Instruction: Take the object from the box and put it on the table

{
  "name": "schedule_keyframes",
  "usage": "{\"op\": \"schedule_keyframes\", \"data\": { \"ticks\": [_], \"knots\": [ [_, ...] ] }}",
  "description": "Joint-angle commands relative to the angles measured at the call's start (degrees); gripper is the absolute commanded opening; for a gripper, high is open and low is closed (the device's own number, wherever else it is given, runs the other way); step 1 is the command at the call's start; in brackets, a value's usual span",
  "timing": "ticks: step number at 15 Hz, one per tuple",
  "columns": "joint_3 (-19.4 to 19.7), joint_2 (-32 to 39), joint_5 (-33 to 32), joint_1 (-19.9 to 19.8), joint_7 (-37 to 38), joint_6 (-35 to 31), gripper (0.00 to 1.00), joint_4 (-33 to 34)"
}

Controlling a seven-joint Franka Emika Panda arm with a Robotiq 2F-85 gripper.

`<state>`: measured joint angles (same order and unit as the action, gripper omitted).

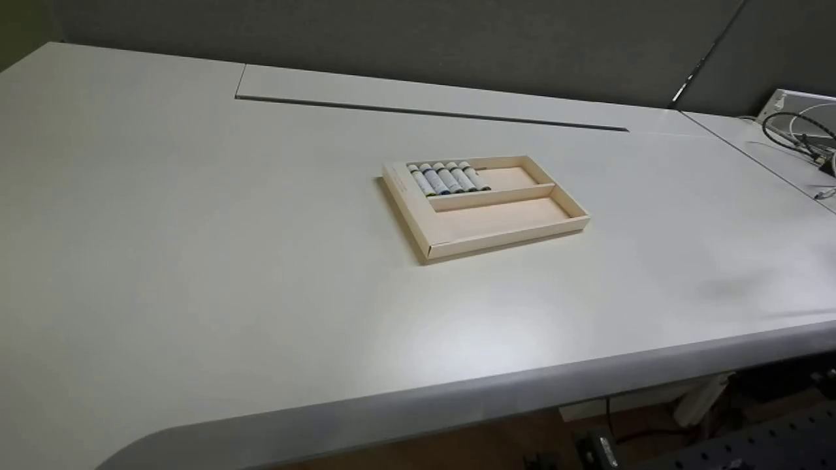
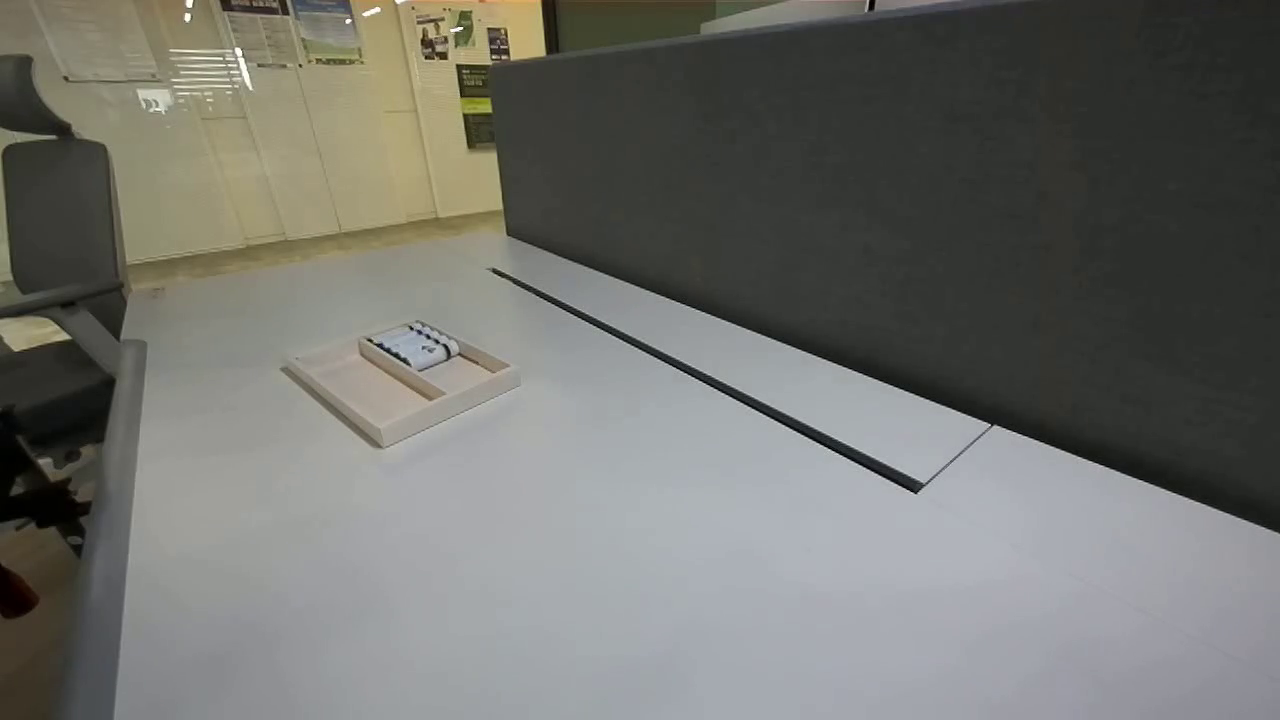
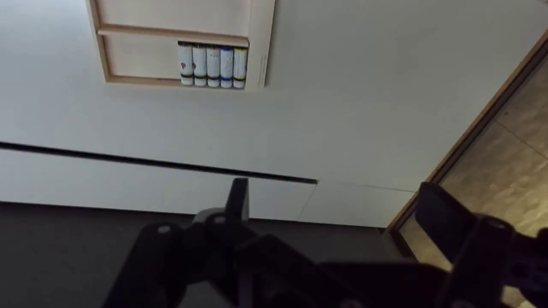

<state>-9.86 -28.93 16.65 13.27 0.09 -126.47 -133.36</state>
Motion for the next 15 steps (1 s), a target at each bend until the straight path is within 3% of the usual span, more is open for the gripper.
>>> {"op": "schedule_keyframes", "data": {
  "ticks": [1,7,11,14,15],
  "knots": [
    [1.0,6.1,-1.1,0.5,-5.6,-7.0,1.0,2.8],
    [3.6,21.6,-2.4,-0.9,-15.1,-11.2,1.0,8.8],
    [4.5,31.7,-3.7,-4.2,-14.8,-12.1,1.0,12.1],
    [4.8,36.1,-6.6,-6.3,-8.9,-9.2,1.0,14.0],
    [3.8,33.9,-4.7,-6.5,-13.5,-12.2,1.0,10.9]
  ]
}}
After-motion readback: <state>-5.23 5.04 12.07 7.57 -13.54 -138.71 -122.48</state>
